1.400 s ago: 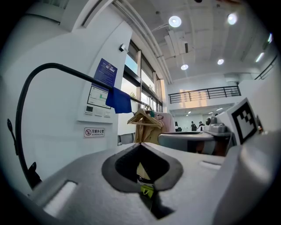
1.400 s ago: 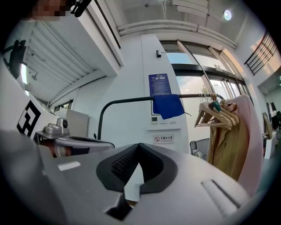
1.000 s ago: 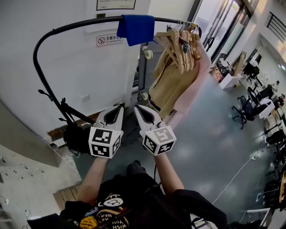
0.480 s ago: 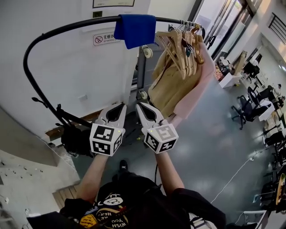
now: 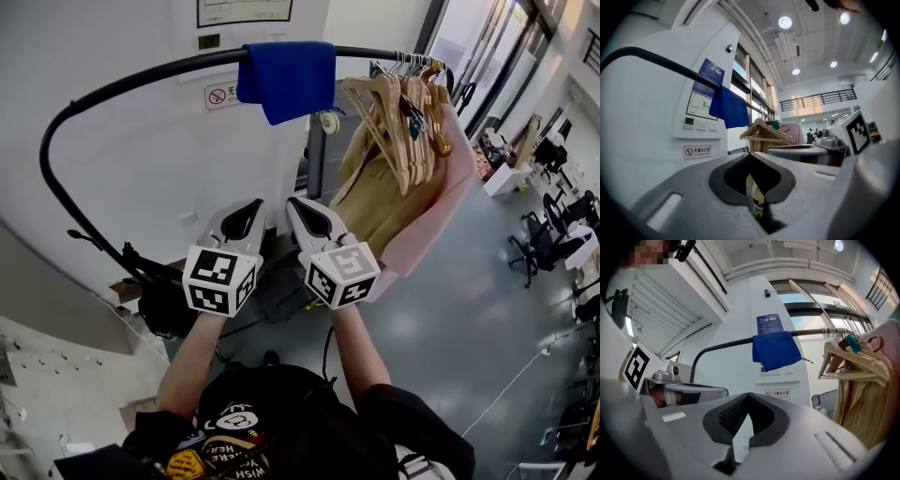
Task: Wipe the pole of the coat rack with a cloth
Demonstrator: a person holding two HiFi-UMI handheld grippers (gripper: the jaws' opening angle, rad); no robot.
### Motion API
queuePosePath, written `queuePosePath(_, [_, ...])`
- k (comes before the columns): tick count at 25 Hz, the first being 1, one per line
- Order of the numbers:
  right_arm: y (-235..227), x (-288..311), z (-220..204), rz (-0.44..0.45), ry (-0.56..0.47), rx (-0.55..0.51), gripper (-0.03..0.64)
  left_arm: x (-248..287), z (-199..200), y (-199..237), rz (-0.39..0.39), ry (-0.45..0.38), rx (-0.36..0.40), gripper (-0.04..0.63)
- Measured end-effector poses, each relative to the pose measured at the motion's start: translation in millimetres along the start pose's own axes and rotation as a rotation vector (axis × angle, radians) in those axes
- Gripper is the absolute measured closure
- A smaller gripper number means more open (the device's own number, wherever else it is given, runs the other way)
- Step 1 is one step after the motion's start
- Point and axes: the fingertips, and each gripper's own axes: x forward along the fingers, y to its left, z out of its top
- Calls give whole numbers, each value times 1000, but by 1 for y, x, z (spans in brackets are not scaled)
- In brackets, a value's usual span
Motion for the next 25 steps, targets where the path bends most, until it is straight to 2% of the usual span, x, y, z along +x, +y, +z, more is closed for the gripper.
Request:
queuePosePath(6, [-19,28,22,18,-20,-39,615,21,19,18,20,-15,29,594])
queuePosePath(13, [-35,55,78,7,-102,-102,615,33,33,38,-4,-35,55,594])
queuePosePath(16, [-47,68,114,-14,-126,-138,615,28,33,47,-11,-28,62,593])
queuePosePath(20, [-59,84,190,-34,-176,-204,615,27,44,64,-17,-39,59,594])
queuePosePath(22, [-67,95,220,-47,-170,-226,615,29,57,69,-20,-60,67,594])
queuePosePath(25, [-75,118,241,-76,-126,-258,615,30,76,73,-15,-91,77,594])
